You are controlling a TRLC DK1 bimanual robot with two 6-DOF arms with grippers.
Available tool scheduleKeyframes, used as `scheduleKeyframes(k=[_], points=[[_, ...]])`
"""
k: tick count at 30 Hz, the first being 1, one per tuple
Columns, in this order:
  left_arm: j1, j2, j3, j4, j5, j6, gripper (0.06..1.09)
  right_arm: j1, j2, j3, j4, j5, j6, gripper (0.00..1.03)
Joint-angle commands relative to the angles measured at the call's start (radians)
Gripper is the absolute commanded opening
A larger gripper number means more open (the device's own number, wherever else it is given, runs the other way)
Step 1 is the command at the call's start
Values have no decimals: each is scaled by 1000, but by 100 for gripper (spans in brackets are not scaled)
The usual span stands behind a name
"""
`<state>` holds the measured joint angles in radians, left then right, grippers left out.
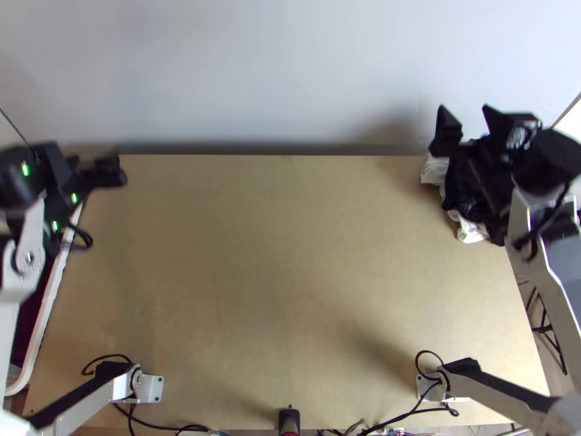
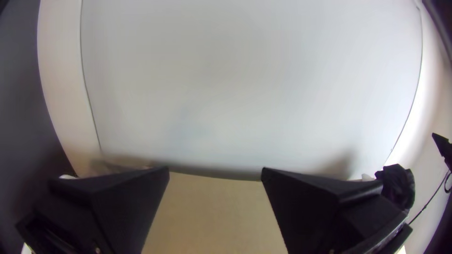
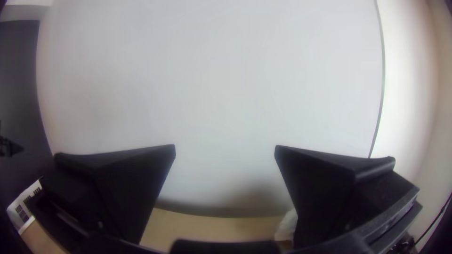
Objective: Fold the t-shirt
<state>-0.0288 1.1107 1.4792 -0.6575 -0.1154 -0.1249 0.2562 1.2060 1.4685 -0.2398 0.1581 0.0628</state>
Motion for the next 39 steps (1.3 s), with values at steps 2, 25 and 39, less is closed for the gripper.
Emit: scheduleKeyframes(k=[2, 25, 39], points=[[35, 278, 332, -82, 13, 4, 101, -8, 219, 223, -4, 1, -11, 98], [145, 617, 622, -192, -35, -21, 103, -32, 359, 309, -56, 4, -70, 96], [652, 640, 199, -47, 33, 73, 103, -17, 323, 127, -41, 12, -78, 96]])
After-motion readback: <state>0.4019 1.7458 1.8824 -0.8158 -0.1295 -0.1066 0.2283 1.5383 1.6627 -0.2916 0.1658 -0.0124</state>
